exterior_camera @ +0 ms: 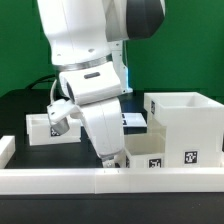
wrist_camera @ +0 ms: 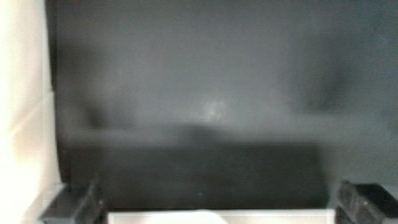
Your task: Assemble drawer
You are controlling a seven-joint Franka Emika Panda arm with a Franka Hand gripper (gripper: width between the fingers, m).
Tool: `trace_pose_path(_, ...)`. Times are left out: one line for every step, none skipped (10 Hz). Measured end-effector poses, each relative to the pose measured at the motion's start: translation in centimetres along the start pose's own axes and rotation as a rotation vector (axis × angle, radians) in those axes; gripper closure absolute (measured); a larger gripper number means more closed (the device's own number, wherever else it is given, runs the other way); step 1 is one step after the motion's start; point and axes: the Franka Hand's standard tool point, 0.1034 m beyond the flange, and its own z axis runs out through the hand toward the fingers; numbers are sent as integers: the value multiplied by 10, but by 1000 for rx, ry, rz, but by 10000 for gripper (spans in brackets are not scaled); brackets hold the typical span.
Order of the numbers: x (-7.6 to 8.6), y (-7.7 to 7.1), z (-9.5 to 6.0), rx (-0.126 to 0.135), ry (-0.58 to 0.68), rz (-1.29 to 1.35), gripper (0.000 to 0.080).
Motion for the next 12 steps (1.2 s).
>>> trace_pose_path(4, -2, 3, 4, 4, 3, 151)
trace_pose_path(2, -2, 3, 3, 3, 5, 151)
trace_pose_path(1, -3, 3, 3, 3, 6, 151)
trace_pose_path(1, -3, 3, 4, 3, 6, 151)
trace_pose_path(2, -3, 3, 4, 3, 6, 151)
trace_pose_path(4, -3, 4, 8, 6, 2, 151)
trace_pose_path(10, -1, 4, 7, 11, 2, 151)
trace_pose_path(15, 0, 5, 7, 13, 13, 151)
trace_pose_path(18, 1, 5, 7, 15, 40, 151)
trace_pose_path(23, 1, 6, 8, 18, 73, 151)
trace_pose_path(26, 0, 8, 10, 20, 98, 151)
trace_pose_path(28, -1, 10, 14, 21, 136, 151)
